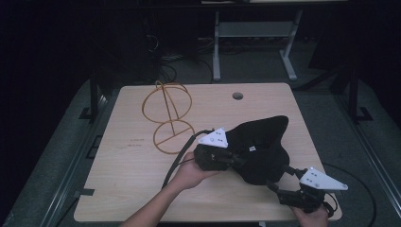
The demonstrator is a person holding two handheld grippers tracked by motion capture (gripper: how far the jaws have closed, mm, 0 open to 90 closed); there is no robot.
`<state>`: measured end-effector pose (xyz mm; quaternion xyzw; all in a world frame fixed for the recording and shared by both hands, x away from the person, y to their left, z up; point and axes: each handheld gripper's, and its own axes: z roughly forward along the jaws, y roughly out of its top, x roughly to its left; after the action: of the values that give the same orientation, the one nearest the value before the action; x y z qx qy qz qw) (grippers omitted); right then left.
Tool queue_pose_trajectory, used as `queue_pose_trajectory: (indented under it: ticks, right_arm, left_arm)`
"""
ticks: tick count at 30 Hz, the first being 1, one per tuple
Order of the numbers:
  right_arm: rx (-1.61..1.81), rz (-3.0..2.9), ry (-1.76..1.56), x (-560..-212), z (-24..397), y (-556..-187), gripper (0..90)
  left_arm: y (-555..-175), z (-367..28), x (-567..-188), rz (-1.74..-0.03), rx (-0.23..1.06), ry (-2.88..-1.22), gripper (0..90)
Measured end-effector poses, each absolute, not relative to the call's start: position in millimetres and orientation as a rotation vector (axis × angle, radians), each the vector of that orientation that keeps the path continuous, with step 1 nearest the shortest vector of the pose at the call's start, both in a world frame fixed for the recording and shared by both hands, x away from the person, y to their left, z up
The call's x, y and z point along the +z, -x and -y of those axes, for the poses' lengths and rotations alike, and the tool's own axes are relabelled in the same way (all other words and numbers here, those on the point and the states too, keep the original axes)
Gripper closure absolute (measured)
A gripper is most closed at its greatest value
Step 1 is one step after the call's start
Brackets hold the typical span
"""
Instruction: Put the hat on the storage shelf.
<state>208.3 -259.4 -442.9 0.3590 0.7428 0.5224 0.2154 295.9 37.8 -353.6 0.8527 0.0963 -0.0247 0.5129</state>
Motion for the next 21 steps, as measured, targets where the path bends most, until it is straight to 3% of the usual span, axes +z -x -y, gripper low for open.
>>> queue_pose_trajectory:
  ticks: [2, 3, 5, 6, 7, 13, 21]
  right_arm:
    - [1.449, -2.065, -0.987, -444, 259, -212, 33.5]
    - [1.449, -2.065, -0.987, -444, 259, -212, 33.5]
    - [1.449, -2.061, -0.987, -446, 259, -213, 46.6]
    - [1.449, -2.061, -0.987, -446, 259, -213, 46.6]
    - [1.445, -2.061, -0.973, -447, 259, -212, 56.3]
    - [1.460, -2.088, -0.935, -450, 257, -211, 80.8]
    - [1.479, -2.093, -0.900, -445, 253, -207, 86.3]
  left_arm:
    - [-296, -36, -352, -0.224, -0.058, -2.051, 85.6]
    - [-296, -36, -352, -0.224, -0.058, -2.051, 85.6]
    - [-295, -33, -351, -0.215, -0.064, -2.044, 85.6]
    - [-295, -33, -351, -0.215, -0.064, -2.044, 85.6]
    - [-295, -32, -350, -0.213, -0.066, -2.045, 85.6]
    - [-294, -32, -348, -0.202, -0.060, -2.050, 85.6]
    - [-291, -43, -347, -0.209, -0.017, -2.064, 84.2]
